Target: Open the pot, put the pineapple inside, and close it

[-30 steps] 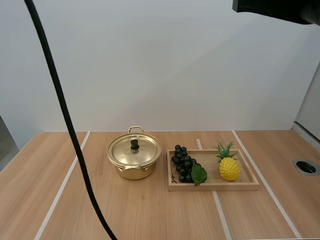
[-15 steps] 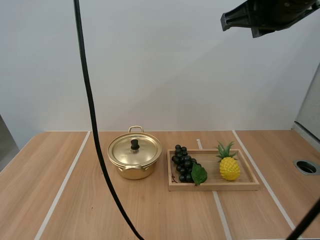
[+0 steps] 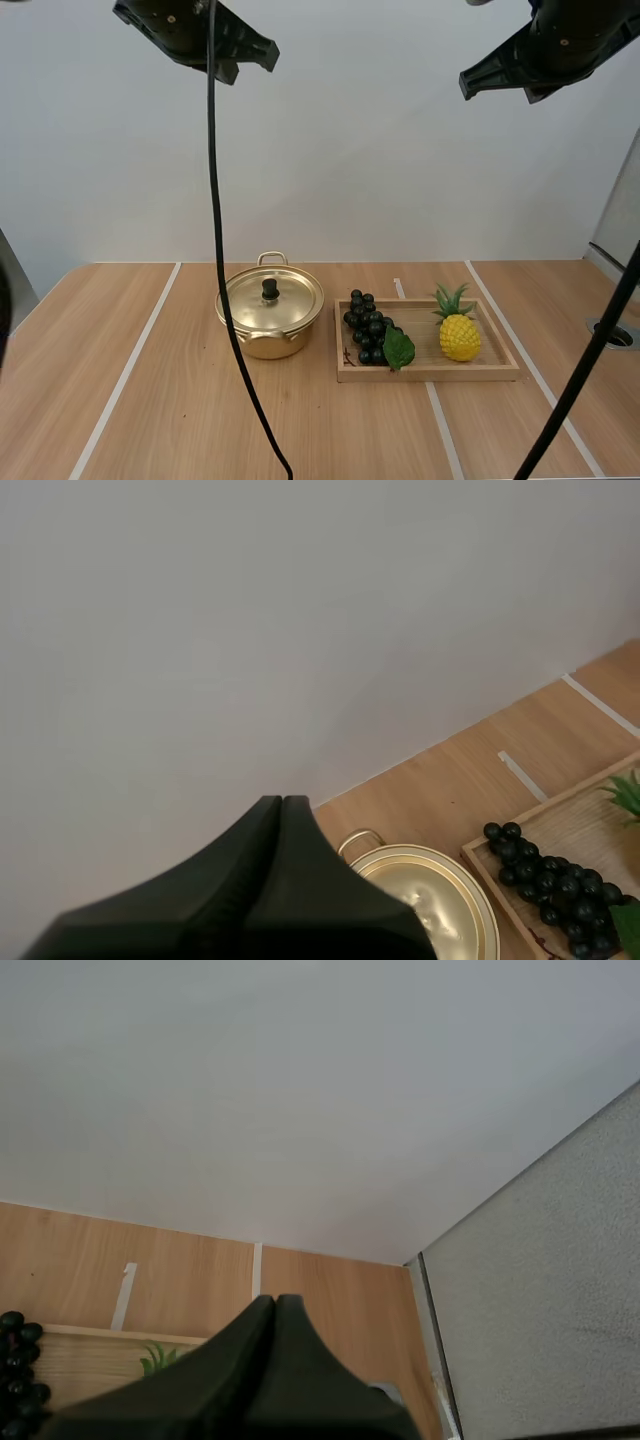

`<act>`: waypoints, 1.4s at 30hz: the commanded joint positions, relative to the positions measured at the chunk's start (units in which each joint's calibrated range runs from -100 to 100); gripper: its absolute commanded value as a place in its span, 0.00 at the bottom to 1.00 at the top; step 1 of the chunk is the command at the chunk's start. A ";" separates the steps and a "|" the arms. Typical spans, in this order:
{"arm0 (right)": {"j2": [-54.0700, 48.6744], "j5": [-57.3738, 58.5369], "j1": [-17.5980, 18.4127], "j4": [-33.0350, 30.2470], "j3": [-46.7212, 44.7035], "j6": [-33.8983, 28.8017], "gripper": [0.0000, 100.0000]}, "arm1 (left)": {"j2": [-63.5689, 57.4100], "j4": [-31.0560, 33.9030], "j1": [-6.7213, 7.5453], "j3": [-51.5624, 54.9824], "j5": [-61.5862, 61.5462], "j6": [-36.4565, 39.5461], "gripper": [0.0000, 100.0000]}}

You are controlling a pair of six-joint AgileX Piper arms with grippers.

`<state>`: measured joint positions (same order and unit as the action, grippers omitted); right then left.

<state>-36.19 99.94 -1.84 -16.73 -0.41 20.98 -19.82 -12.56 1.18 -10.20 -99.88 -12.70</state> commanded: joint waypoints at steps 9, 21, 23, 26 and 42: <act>1.40 0.06 -0.55 -0.69 -14.16 0.65 0.00 | 7.53 -2.85 0.22 9.66 -0.12 -4.73 0.00; 1.40 -4.55 -0.55 0.21 -24.08 1.55 0.00 | 13.03 -2.47 0.22 23.65 -0.12 -6.14 0.64; 1.40 -5.58 -0.55 0.79 -24.90 1.55 0.00 | 13.77 -3.32 0.22 25.39 -0.12 -7.28 0.71; 1.40 -6.52 -0.55 1.06 -25.84 1.67 0.00 | 14.66 -4.02 0.22 27.66 -0.12 -7.64 0.71; 1.40 -7.25 -0.55 1.42 -25.97 1.78 0.06 | 21.30 -8.82 0.22 32.29 9.13 -12.85 0.71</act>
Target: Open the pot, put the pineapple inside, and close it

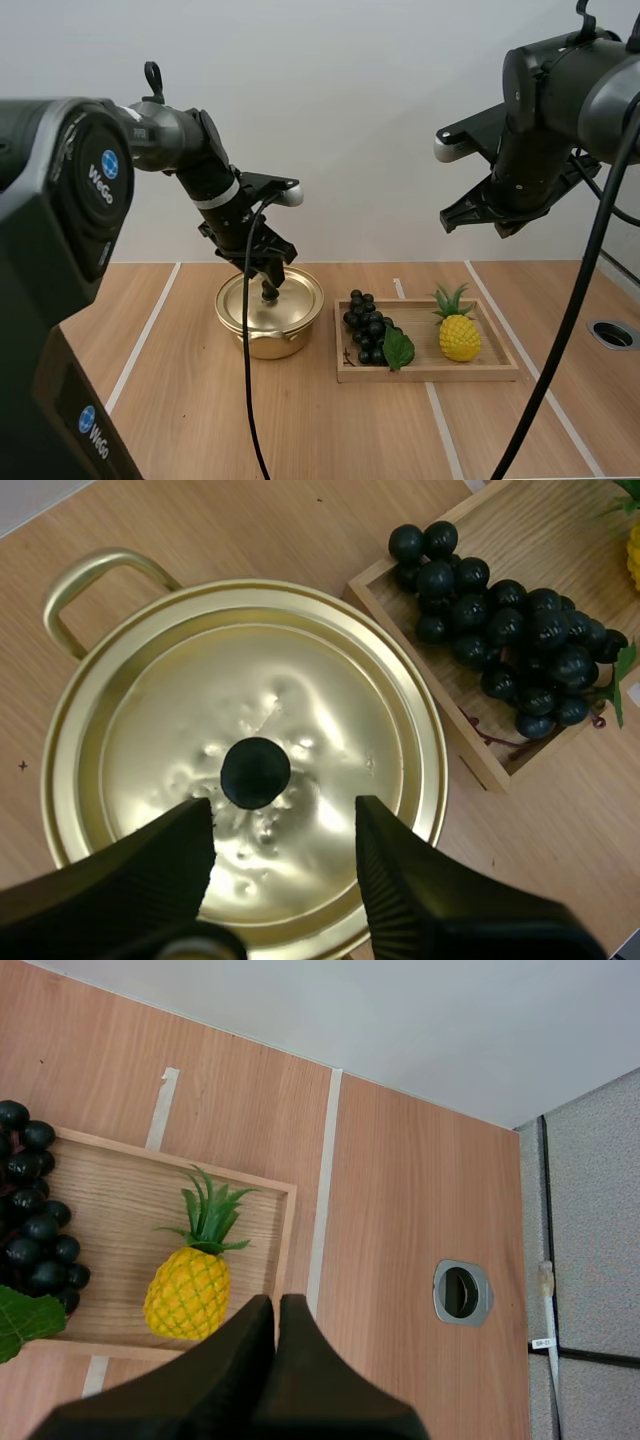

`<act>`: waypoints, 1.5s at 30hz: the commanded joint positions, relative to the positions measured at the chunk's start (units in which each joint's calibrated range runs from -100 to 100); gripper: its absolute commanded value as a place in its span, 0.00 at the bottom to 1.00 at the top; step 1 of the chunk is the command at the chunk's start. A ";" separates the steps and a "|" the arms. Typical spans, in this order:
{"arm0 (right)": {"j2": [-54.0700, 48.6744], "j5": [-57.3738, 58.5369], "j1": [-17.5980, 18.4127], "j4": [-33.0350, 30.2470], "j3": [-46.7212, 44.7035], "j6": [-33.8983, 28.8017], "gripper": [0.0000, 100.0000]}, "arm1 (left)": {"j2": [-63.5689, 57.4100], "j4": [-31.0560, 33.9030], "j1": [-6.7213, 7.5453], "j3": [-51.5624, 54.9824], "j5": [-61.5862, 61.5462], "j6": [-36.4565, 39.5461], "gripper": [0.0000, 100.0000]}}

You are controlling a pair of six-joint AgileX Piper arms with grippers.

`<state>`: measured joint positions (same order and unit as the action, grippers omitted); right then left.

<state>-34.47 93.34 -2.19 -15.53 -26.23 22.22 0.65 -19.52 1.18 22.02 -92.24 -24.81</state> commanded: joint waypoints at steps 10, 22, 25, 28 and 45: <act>1.01 0.26 -0.20 4.72 -0.19 2.60 0.18 | 4.17 -1.42 0.22 0.07 4.10 -1.08 0.71; 4.03 -12.00 -0.20 2.81 -11.26 2.60 0.45 | 4.61 -1.29 0.22 0.07 10.84 -3.38 0.71; 4.03 -13.24 -0.20 2.81 -11.93 2.60 0.49 | 5.16 -1.29 0.22 0.07 11.43 -3.82 0.71; 4.03 -13.24 -0.20 2.81 -11.93 2.60 0.50 | 6.68 -1.29 0.22 0.07 11.43 -3.77 0.71; 4.03 -13.32 -0.20 2.53 -11.93 2.60 0.50 | 9.83 -2.55 0.22 0.07 6.72 -3.77 0.36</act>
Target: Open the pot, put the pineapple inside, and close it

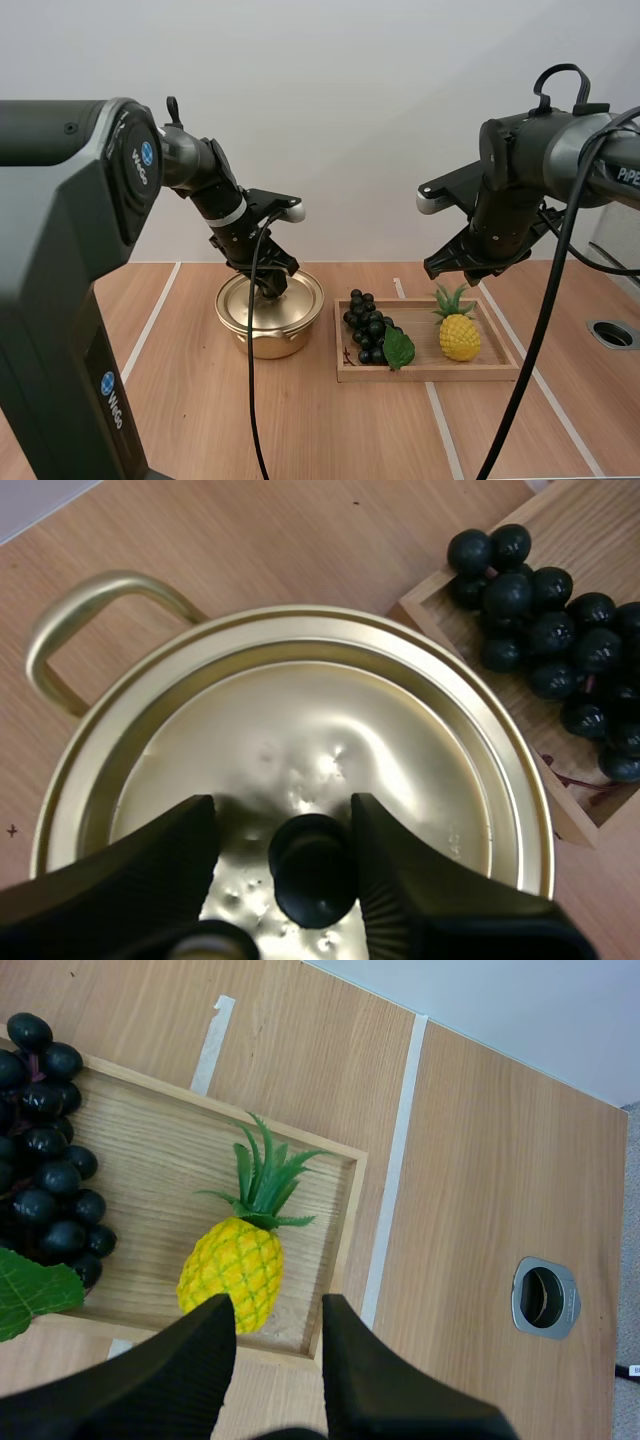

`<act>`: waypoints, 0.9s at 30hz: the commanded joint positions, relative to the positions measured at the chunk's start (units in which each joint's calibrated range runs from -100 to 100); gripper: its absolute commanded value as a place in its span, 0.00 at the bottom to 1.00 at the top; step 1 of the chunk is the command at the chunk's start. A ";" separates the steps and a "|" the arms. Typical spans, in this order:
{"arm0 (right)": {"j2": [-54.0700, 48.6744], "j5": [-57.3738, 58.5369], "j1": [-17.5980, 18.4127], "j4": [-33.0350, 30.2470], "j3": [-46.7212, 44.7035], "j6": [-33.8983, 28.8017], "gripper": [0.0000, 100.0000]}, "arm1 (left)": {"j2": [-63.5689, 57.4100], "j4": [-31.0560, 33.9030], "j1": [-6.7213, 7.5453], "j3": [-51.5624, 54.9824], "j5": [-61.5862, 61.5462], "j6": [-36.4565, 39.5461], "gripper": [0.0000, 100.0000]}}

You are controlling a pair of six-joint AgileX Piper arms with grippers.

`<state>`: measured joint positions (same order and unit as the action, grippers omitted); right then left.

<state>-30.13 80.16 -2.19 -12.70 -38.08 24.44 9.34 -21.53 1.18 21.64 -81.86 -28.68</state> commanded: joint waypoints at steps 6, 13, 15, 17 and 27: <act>-0.31 0.19 -0.20 -0.30 -0.09 0.37 0.51 | 1.14 -0.19 0.22 0.45 -6.75 -0.19 0.00; 1.12 -2.20 -0.20 -0.21 -0.26 0.37 1.00 | -1.35 -0.19 0.22 -0.40 -6.87 -0.19 0.00; 1.94 -3.33 -0.20 -0.21 -1.57 0.27 1.00 | -2.85 -0.30 0.22 -1.19 -6.87 -0.19 0.00; 2.36 -5.70 -0.20 -0.21 -3.86 0.27 1.00 | -4.58 -0.53 0.22 -1.99 -6.52 -0.19 0.00; 6.73 -15.44 -0.57 -1.80 -10.93 -2.33 1.00 | -16.47 -0.93 0.22 -2.83 2.36 -0.19 0.00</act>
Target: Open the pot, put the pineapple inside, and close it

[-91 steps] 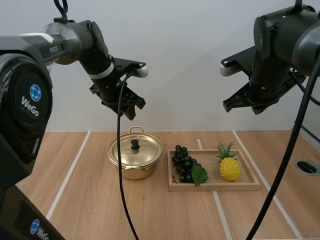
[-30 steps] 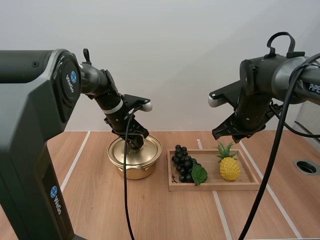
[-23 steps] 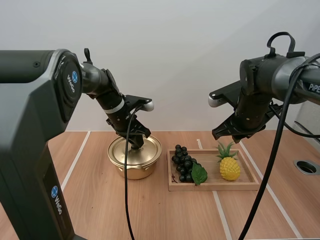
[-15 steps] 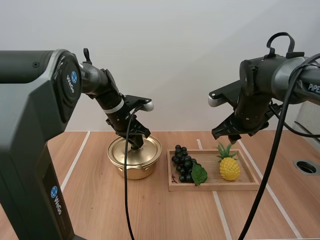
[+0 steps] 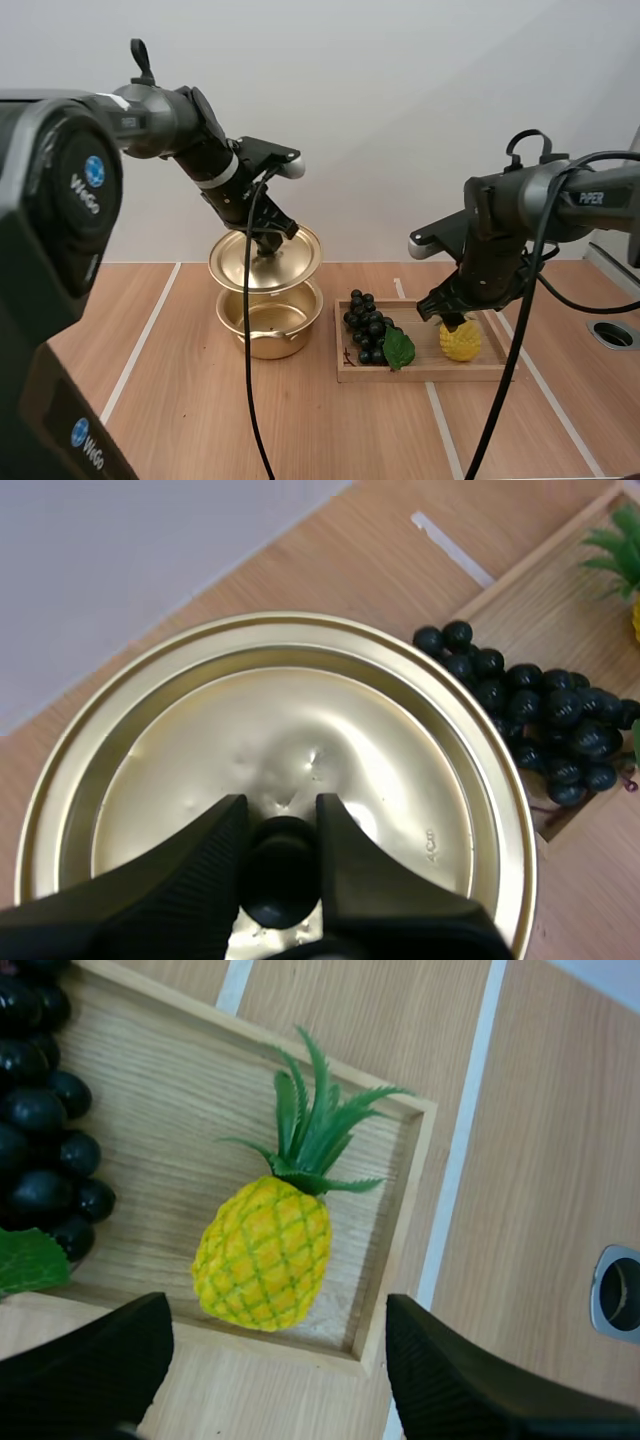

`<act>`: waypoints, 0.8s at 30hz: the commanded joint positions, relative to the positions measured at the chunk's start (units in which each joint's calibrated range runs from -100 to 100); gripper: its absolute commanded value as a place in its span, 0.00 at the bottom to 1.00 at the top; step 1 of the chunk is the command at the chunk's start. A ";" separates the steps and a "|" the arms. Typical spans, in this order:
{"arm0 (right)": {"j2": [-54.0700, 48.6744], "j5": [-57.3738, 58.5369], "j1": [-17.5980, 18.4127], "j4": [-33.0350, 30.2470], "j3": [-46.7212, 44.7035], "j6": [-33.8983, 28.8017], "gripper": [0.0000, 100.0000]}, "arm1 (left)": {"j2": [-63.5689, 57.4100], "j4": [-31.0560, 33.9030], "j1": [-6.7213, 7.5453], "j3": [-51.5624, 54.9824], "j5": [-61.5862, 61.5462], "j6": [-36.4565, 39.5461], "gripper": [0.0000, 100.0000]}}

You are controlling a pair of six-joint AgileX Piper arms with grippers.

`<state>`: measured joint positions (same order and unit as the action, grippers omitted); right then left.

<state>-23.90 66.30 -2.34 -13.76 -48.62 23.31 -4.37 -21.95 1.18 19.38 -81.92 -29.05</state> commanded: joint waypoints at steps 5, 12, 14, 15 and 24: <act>3.44 -4.28 -1.47 0.79 -0.39 -1.41 1.00 | -9.10 -0.51 0.22 -0.57 4.80 0.17 0.00; 7.60 -9.83 -1.47 4.88 -0.39 -1.41 1.00 | -15.91 -0.51 0.22 -0.57 5.14 -0.85 0.00; 8.38 -11.45 -1.47 5.49 -0.39 -1.31 1.00 | -17.45 -0.51 0.22 -0.57 5.14 -0.90 0.00; 9.00 -11.66 -1.47 5.49 -0.39 -1.31 1.00 | -18.00 -0.51 0.22 -0.57 5.14 -0.90 0.00; 13.06 -13.77 -1.47 5.08 -0.39 -1.31 1.00 | -23.46 -0.31 0.22 -0.57 5.14 -1.54 0.00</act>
<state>-11.07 53.73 -3.59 -8.51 -48.88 22.07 -26.12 -21.95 1.18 19.34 -78.03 -30.07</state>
